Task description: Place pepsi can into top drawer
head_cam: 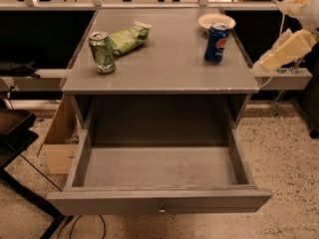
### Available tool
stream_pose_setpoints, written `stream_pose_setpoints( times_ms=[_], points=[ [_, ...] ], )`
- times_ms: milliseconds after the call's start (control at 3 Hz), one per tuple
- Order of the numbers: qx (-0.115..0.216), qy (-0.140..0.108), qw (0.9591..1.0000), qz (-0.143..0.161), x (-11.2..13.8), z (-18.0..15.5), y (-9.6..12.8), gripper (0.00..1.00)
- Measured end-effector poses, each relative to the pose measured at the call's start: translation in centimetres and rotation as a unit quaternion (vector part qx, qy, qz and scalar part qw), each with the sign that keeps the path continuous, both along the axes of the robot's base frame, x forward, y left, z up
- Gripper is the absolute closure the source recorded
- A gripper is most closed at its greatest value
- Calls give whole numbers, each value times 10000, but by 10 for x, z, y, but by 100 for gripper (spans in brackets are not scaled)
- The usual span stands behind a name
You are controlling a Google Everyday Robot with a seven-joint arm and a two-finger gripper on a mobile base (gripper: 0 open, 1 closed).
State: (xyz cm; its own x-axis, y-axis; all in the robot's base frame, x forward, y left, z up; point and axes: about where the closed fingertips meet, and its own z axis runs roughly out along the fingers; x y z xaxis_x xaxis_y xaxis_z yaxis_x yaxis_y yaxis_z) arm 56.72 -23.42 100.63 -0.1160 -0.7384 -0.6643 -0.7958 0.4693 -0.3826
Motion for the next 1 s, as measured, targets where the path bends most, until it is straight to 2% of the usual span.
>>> stream_pose_setpoints(
  times_ms=[333, 667, 1000],
  points=[
    [942, -385, 9948, 60, 60, 19, 2, 0],
    [940, -370, 9949, 65, 60, 17, 3, 0],
    [1147, -430, 9924, 108, 95, 7, 12, 0]
  ],
)
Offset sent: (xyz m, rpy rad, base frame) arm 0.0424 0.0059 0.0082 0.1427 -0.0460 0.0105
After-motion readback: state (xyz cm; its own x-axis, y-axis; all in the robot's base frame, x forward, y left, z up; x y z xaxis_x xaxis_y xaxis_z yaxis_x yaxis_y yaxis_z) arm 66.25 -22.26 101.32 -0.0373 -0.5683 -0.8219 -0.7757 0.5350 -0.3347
